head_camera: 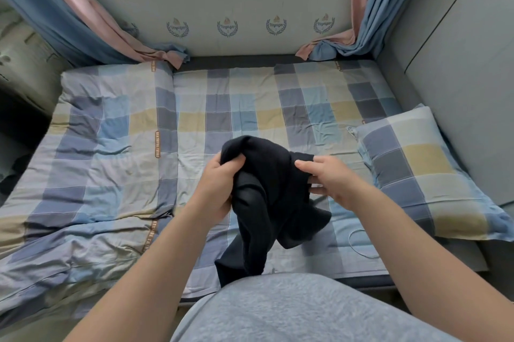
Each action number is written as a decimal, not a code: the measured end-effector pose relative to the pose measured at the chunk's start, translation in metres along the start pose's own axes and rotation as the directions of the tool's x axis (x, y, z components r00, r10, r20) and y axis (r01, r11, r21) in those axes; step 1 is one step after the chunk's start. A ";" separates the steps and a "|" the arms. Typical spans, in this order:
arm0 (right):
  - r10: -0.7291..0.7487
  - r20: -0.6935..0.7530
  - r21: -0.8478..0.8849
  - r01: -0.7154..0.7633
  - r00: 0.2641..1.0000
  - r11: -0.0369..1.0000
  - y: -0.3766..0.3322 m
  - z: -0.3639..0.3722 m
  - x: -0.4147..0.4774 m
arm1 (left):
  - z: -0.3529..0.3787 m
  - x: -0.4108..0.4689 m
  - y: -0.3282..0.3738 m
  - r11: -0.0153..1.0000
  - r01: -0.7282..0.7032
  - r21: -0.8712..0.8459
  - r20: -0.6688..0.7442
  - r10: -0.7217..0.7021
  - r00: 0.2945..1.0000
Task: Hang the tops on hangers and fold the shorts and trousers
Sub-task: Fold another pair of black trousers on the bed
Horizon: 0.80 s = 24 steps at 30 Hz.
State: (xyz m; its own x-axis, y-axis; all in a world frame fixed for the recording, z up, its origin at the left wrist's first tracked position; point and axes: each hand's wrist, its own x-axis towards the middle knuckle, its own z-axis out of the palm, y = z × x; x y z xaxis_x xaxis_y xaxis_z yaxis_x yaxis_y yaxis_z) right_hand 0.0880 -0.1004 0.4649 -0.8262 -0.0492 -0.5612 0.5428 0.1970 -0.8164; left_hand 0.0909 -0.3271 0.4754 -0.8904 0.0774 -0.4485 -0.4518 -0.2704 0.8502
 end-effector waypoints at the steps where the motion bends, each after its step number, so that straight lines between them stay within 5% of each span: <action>1: -0.022 -0.052 -0.052 0.019 0.998 0.998 0.003 0.002 -0.001 | 0.001 -0.001 0.005 0.999 0.002 -0.040 -0.011 -0.003 1.000; 3: -0.129 -0.088 -0.116 0.118 0.988 0.986 0.011 0.007 -0.005 | 0.003 -0.001 0.015 0.993 0.006 -0.120 -0.040 -0.011 0.999; 8: -0.201 0.287 -0.108 0.240 0.936 0.965 0.028 0.042 -0.019 | 0.003 -0.004 0.035 0.963 0.107 -0.246 0.016 -0.106 0.994; 17: -0.273 0.135 -0.035 0.280 0.953 0.960 0.021 0.078 0.008 | -0.009 -0.004 0.051 0.951 0.158 -0.266 0.102 -0.135 0.986; 24: -0.211 0.060 0.325 0.181 0.976 0.928 0.017 0.064 0.004 | -0.040 0.004 0.042 0.928 0.123 -0.351 0.144 -0.076 0.987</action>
State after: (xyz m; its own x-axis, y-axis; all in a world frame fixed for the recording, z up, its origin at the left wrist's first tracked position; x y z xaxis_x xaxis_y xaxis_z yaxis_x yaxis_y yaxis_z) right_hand 0.1037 -0.1604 0.4404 -0.9115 -0.1487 -0.3835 0.4037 -0.1439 -0.9035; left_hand 0.0703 -0.3766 0.4980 -0.8523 0.2353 -0.4671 -0.5090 -0.5785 0.6374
